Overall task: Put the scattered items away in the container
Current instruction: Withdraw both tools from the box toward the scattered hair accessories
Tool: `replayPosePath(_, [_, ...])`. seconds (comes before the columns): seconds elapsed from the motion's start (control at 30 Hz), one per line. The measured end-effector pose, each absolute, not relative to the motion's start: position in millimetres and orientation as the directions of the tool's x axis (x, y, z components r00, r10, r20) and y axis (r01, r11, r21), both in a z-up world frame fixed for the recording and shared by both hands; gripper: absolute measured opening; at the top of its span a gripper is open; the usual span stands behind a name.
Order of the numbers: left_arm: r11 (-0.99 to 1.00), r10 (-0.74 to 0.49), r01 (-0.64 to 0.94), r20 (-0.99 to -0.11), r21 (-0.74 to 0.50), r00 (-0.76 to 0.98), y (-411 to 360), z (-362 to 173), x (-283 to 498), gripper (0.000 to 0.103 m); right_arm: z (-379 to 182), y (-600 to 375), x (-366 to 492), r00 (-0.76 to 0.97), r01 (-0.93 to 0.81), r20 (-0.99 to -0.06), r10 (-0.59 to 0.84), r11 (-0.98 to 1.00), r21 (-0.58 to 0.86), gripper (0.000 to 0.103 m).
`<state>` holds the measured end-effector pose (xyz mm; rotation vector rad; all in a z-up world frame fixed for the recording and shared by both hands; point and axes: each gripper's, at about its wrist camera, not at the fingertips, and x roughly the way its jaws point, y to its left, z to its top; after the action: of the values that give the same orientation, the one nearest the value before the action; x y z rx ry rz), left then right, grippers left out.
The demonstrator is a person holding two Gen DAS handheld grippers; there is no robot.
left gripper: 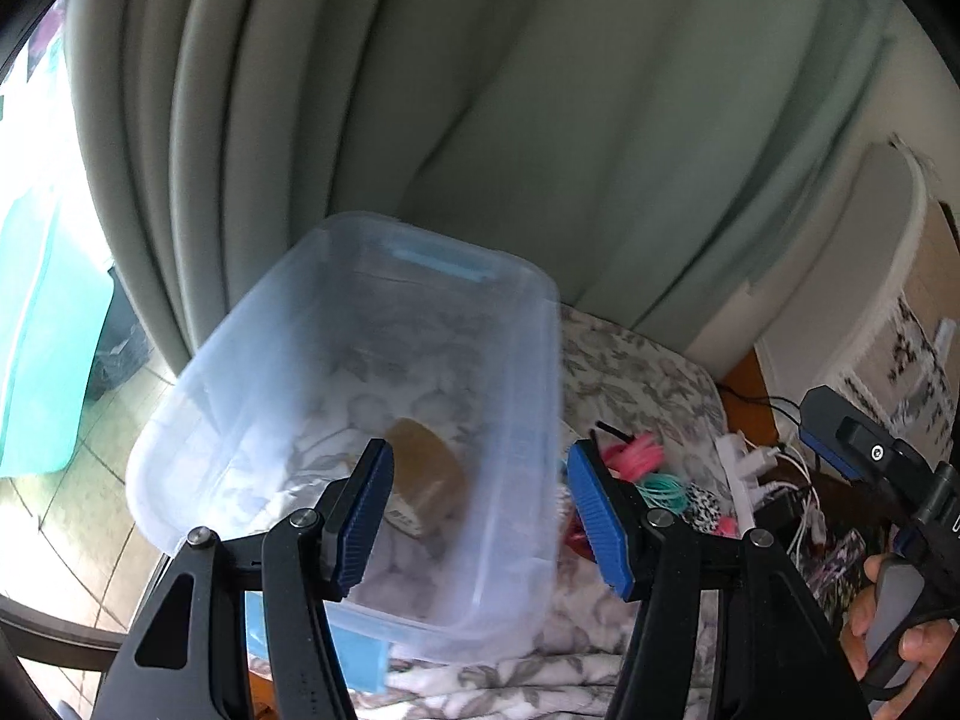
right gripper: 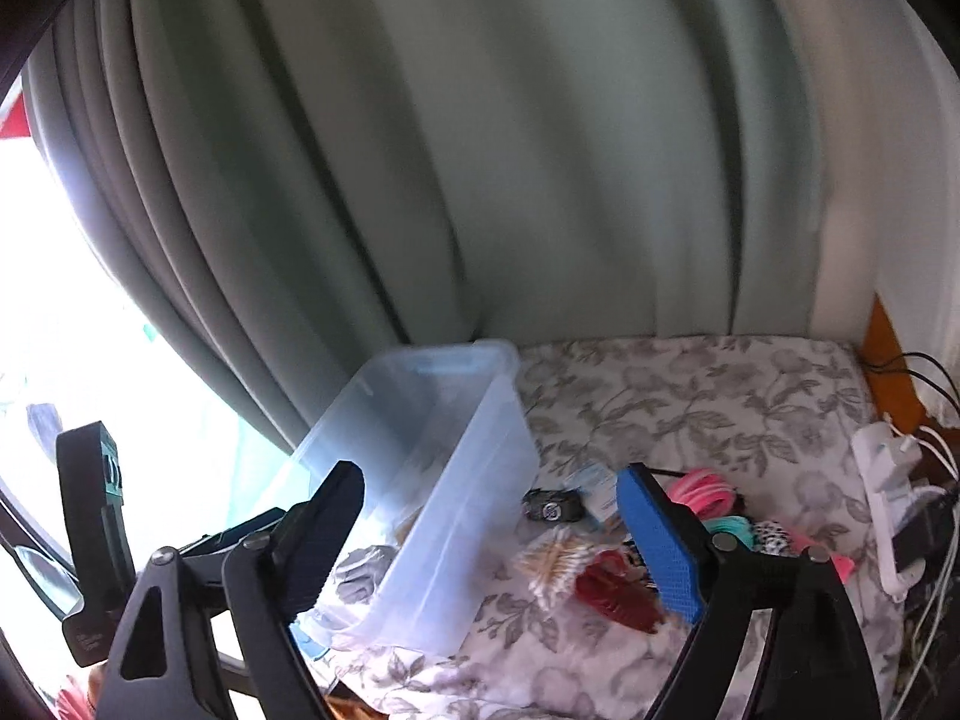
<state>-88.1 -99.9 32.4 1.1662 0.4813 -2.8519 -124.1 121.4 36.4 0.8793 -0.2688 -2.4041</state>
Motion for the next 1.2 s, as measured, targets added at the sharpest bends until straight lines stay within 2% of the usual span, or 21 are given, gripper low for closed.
replayPosePath(0.1, [-0.959, 0.093, 0.121, -0.684, -0.257, -0.723, -84, 35, -87, 0.061, 33, 140, -119, -0.65, 0.415, -0.513, -0.561, -0.827, 0.38, 0.096])
replayPosePath(0.33, [-0.974, 0.099, 0.068, -0.678, -0.215, -0.728, -40, 37, -92, 0.061, 23, 189, -110, -0.703, 0.33, -0.477, -0.527, -0.837, 0.438, 0.099])
replayPosePath(0.4, [-0.98, 0.104, 0.044, -0.682, -0.195, -0.724, -26, 37, -95, 0.061, 17, 202, -109, -0.716, 0.301, -0.472, -0.515, -0.837, 0.456, 0.103])
replayPosePath(0.7, [-0.991, 0.12, -0.038, -0.705, -0.131, -0.699, 23, 25, -106, 0.061, -2, 246, -92, -0.789, 0.235, -0.422, -0.447, -0.854, 0.464, 0.103])
replayPosePath(1.2, [-0.991, 0.125, -0.052, -0.724, -0.123, -0.678, 48, -11, -118, 0.061, -51, 260, -104, -0.687, 0.172, -0.572, -0.447, -0.866, 0.47, 0.103])
